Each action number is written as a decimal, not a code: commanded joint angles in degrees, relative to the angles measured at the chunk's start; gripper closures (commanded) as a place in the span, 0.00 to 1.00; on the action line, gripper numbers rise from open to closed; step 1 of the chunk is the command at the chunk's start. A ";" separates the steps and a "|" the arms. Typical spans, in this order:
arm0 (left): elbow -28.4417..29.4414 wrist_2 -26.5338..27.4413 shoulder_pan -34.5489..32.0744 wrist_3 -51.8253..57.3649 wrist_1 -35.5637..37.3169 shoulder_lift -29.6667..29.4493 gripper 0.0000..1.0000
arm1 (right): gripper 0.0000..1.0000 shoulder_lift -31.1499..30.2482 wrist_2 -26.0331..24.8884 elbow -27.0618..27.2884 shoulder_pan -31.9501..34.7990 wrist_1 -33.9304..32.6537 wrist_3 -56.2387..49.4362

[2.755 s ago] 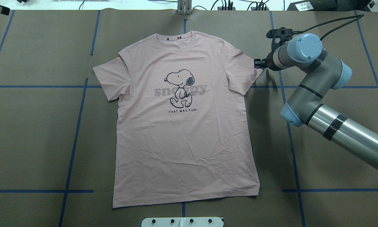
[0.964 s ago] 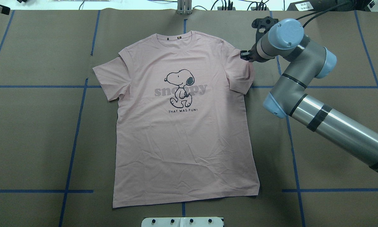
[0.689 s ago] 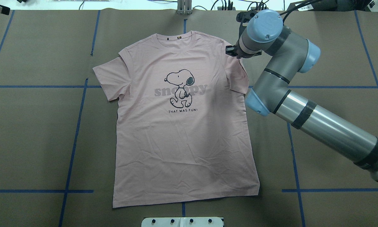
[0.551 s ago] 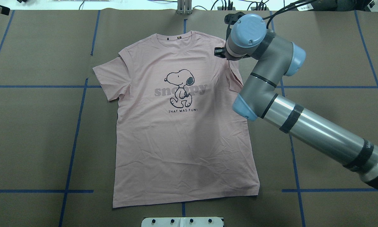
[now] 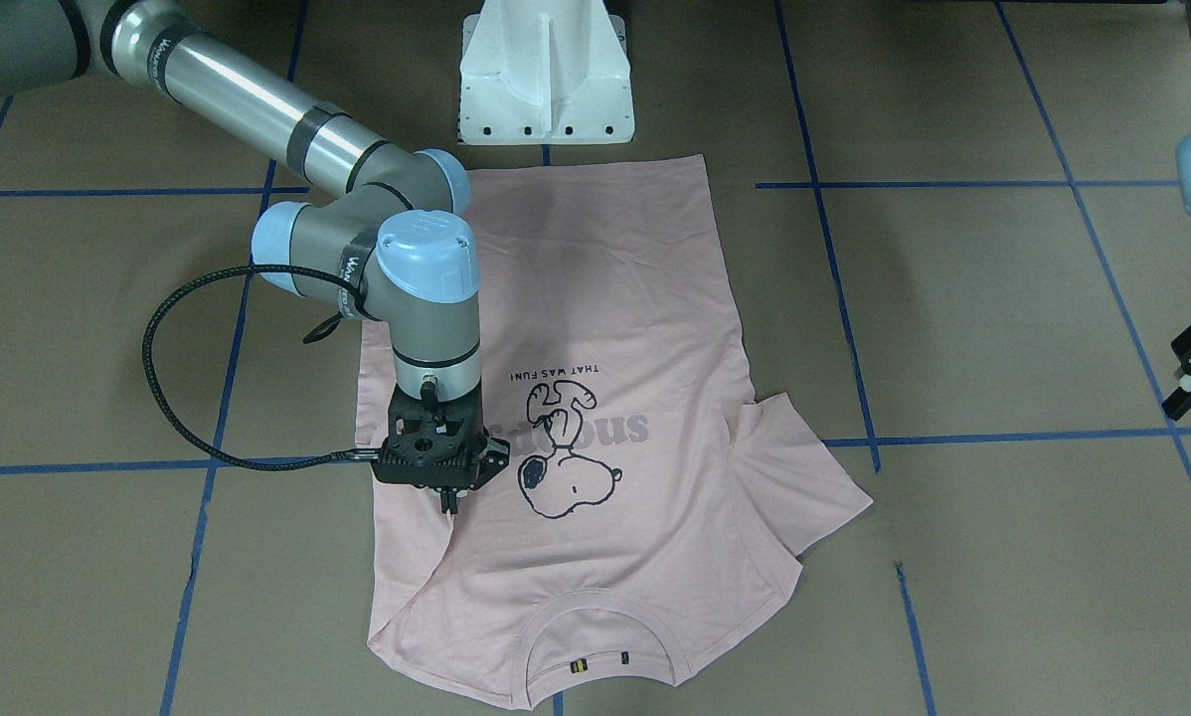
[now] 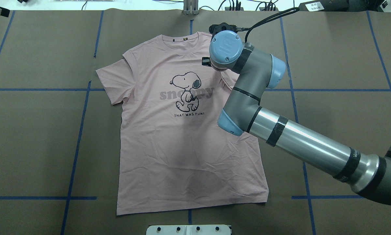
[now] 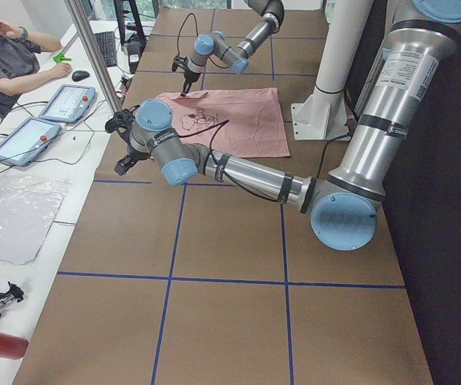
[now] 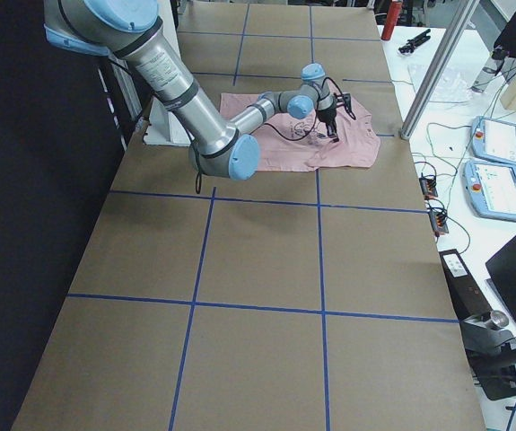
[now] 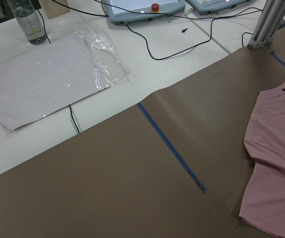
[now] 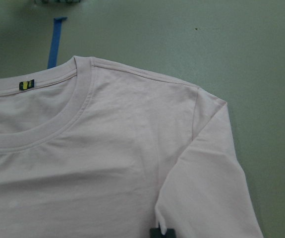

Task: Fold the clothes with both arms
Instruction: 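Grasp that sleeve with the right gripper and fold it onto the shirt body, then release the sleeve and raise the right gripper away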

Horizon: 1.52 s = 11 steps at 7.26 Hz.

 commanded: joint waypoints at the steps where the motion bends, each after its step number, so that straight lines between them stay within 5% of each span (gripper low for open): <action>1: 0.06 0.00 0.68 -0.09 0.16 0.01 0.00 | 0.00 1.96 1.30 -0.22 0.66 -1.62 -1.69; 3: 0.58 0.61 4.44 -6.01 0.24 -0.08 0.00 | 0.00 4.08 12.94 0.48 6.96 -7.42 -9.84; 5: 0.14 5.94 10.41 -16.65 -0.11 -0.51 0.00 | 0.00 0.16 26.13 2.66 16.18 -6.56 -21.95; 8: 1.28 21.55 22.08 -34.04 -0.81 -1.56 0.28 | 0.00 -13.98 39.42 9.18 29.37 -5.69 -43.65; 11: 8.64 30.13 28.80 -41.66 -2.20 -5.95 0.37 | 0.00 -14.72 39.46 9.45 29.94 -4.89 -43.45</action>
